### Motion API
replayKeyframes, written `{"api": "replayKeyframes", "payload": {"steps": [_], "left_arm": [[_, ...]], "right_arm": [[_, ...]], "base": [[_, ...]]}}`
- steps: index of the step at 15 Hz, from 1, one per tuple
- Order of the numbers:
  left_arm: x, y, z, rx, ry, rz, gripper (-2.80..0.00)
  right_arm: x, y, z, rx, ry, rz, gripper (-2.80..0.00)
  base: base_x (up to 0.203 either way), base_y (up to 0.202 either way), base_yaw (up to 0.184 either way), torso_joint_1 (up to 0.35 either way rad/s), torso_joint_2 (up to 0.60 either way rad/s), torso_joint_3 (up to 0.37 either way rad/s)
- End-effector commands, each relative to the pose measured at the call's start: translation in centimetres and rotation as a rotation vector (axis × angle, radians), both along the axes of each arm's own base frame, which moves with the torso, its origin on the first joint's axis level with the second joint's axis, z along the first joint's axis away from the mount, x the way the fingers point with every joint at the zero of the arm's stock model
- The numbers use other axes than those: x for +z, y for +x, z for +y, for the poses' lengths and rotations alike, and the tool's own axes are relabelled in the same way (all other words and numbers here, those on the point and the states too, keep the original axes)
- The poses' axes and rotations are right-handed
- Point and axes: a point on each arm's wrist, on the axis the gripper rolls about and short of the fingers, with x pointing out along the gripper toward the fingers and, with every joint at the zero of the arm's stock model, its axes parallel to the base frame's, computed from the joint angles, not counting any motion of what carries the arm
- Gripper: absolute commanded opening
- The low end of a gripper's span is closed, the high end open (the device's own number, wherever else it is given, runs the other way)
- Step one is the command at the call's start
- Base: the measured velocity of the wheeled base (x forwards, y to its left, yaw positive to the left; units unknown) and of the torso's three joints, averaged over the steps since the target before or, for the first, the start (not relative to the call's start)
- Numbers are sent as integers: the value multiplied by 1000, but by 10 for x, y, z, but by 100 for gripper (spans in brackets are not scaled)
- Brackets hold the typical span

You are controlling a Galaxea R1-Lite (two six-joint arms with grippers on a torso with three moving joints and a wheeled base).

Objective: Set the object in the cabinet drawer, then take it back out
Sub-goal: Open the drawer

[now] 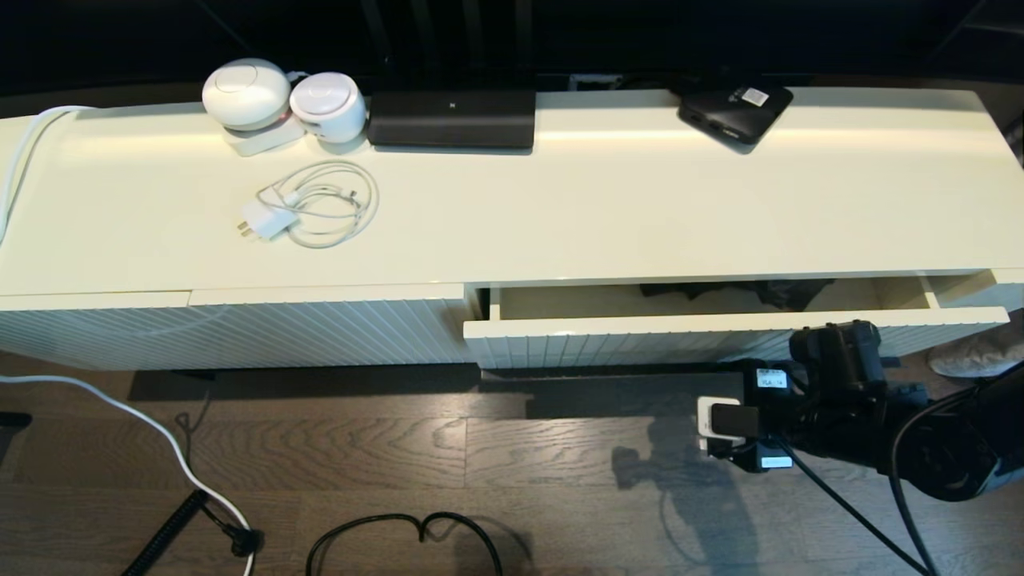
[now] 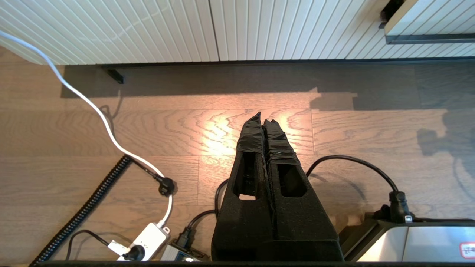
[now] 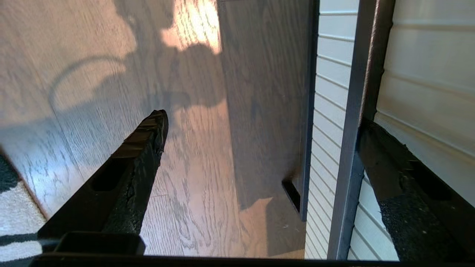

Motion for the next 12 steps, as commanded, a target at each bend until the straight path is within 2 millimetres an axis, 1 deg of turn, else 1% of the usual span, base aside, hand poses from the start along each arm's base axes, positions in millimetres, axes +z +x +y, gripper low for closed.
{"api": "replayKeyframes", "payload": {"steps": [1, 3, 4, 6, 10, 12], "left_arm": [[0, 0, 0, 0, -1, -2, -280], [0, 0, 0, 0, -1, -1, -280], [0, 0, 0, 0, -1, -2, -280], [0, 0, 0, 0, 0, -2, -280], [0, 0, 0, 0, 0, 0, -280], [0, 0, 0, 0, -1, -2, -280]], "right_arm": [[1, -6, 0, 7, -6, 1, 0], [2, -7, 0, 8, -6, 0, 0], [5, -10, 0, 12, -5, -1, 0], [27, -24, -1, 20, 4, -32, 0], [60, -56, -8, 27, 18, -73, 0], [78, -75, -13, 27, 25, -103, 0]], "base": [[0, 0, 0, 0, 0, 0], [0, 0, 0, 0, 0, 0], [0, 0, 0, 0, 0, 0], [0, 0, 0, 0, 0, 0], [0, 0, 0, 0, 0, 0], [0, 0, 0, 0, 0, 0]]}}
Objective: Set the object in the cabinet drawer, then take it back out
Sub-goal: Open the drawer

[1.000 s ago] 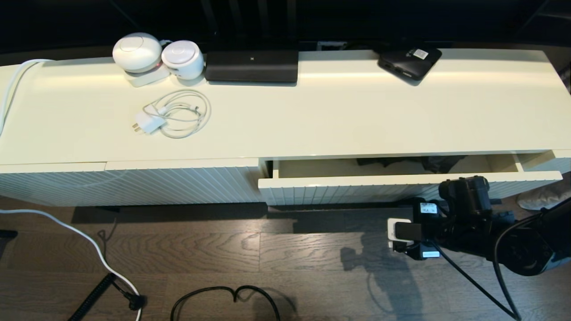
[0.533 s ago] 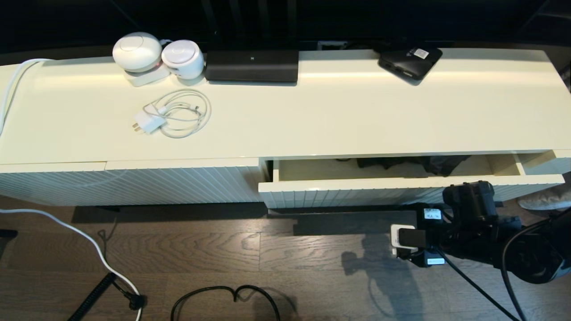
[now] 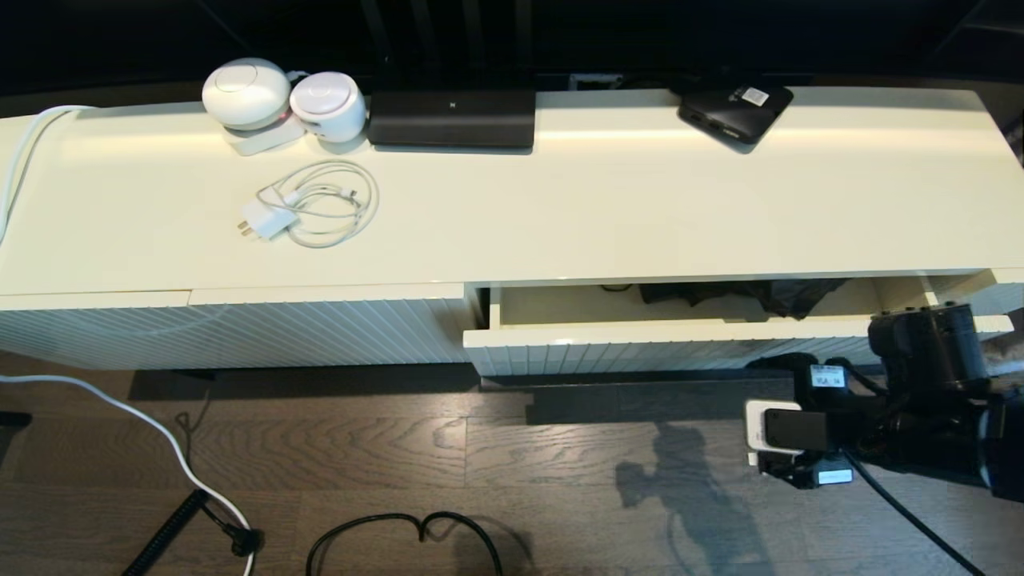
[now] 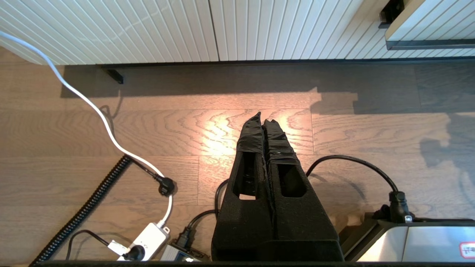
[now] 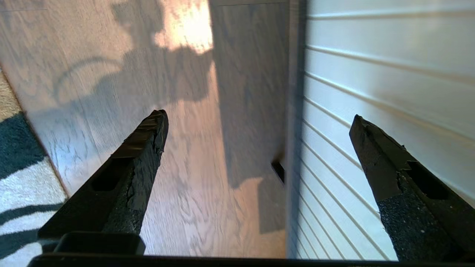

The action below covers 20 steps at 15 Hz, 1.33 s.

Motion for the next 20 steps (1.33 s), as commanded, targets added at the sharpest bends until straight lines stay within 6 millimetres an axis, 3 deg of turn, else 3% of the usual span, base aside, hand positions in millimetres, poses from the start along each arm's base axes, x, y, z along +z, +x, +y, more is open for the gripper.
{"api": "replayKeyframes", "payload": {"steps": [1, 6, 7, 12, 16, 20], "left_arm": [[0, 0, 0, 0, -1, -2, -280], [0, 0, 0, 0, -1, -2, -280], [0, 0, 0, 0, -1, -2, -280], [0, 0, 0, 0, -1, -2, -280], [0, 0, 0, 0, -1, -1, -280], [0, 0, 0, 0, 0, -2, -280]], "right_arm": [[30, -26, -6, 6, 18, -97, 0], [60, -74, -18, 1, 35, -187, 0], [67, -83, -20, 0, 41, -218, -280], [96, -99, -25, -24, 88, -354, -280], [93, -73, -18, -16, 86, -336, -280], [78, -38, -7, -5, 84, -323, -280]], "base": [[0, 0, 0, 0, 0, 0], [0, 0, 0, 0, 0, 0], [0, 0, 0, 0, 0, 0], [0, 0, 0, 0, 0, 0], [0, 0, 0, 0, 0, 0], [0, 0, 0, 0, 0, 0]]}}
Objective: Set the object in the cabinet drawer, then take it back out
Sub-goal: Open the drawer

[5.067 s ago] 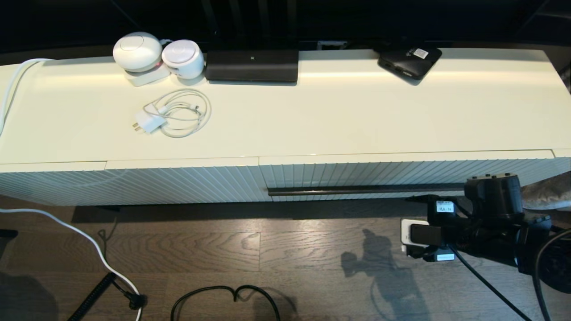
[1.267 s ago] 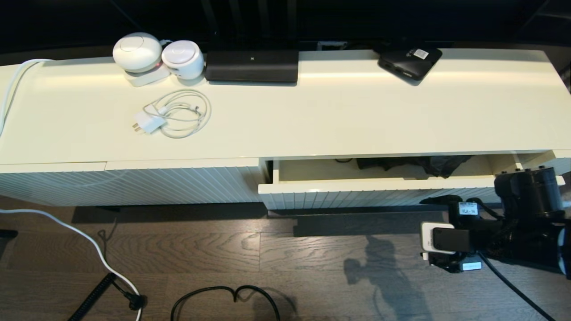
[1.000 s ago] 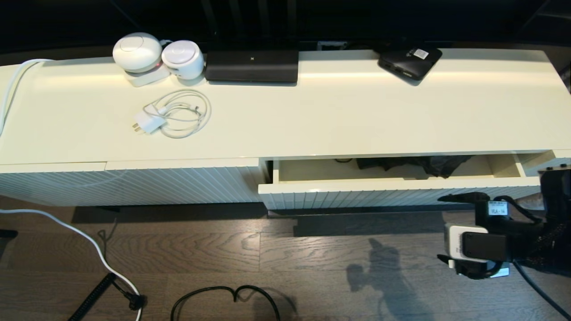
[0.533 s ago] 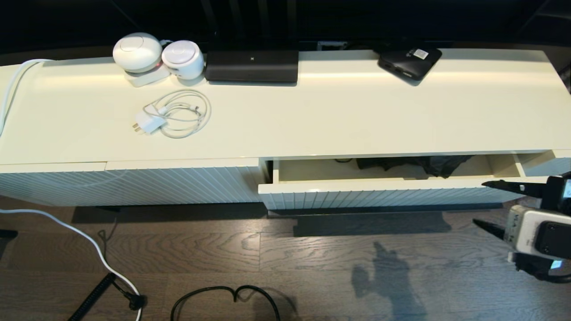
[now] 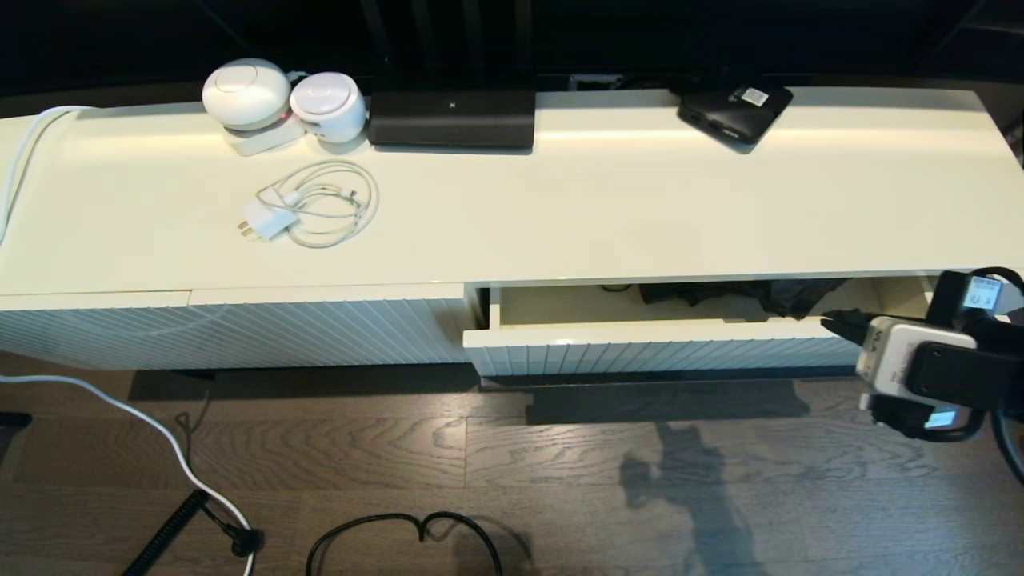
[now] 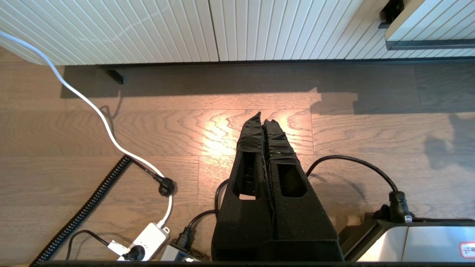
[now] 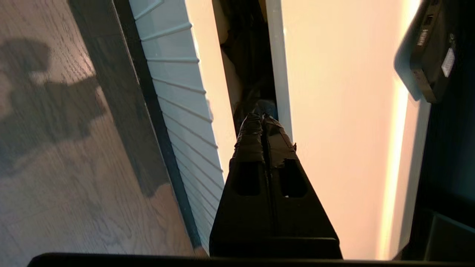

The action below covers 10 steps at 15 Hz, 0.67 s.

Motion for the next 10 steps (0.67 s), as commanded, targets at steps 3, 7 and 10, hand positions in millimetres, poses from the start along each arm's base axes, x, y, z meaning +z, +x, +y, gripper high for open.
{"api": "replayKeyframes", "payload": {"steps": [3, 7, 10], "left_arm": [[0, 0, 0, 0, 0, -2, -280], [0, 0, 0, 0, -1, -1, -280], [0, 0, 0, 0, -1, -2, -280]], "right_arm": [[-20, 40, 11, 4, -23, 52, -280], [-14, 52, 13, -15, -31, 43, -280], [-13, 53, 15, -15, -34, 39, -280]], "base": [[0, 0, 0, 0, 0, 0], [0, 0, 0, 0, 0, 0], [0, 0, 0, 0, 0, 0]]}}
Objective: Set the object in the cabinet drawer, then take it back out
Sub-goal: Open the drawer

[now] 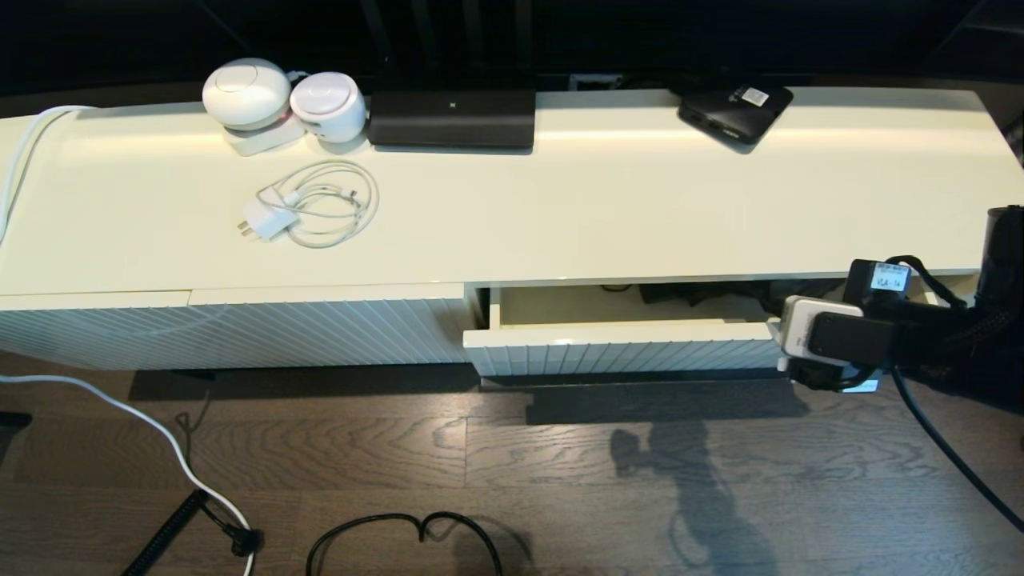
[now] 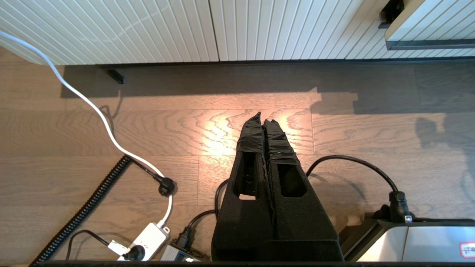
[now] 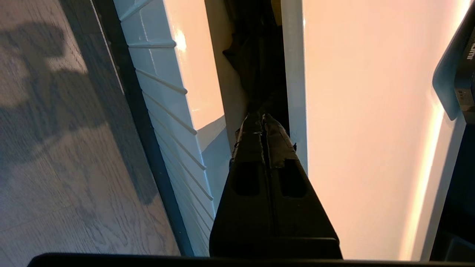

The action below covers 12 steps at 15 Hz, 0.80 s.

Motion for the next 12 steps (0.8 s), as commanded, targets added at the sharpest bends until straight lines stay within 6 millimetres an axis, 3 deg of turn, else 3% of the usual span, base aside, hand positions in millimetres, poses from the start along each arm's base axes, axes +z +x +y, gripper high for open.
{"api": "replayKeyframes", "payload": {"steps": [1, 12], "left_arm": [[0, 0, 0, 0, 0, -1, -280], [0, 0, 0, 0, 0, -1, -280]], "right_arm": [[-3, 3, 1, -10, -13, 9, -280], [-11, 4, 2, -53, -55, 90, -280]], "base": [[0, 0, 0, 0, 0, 0], [0, 0, 0, 0, 0, 0]]}}
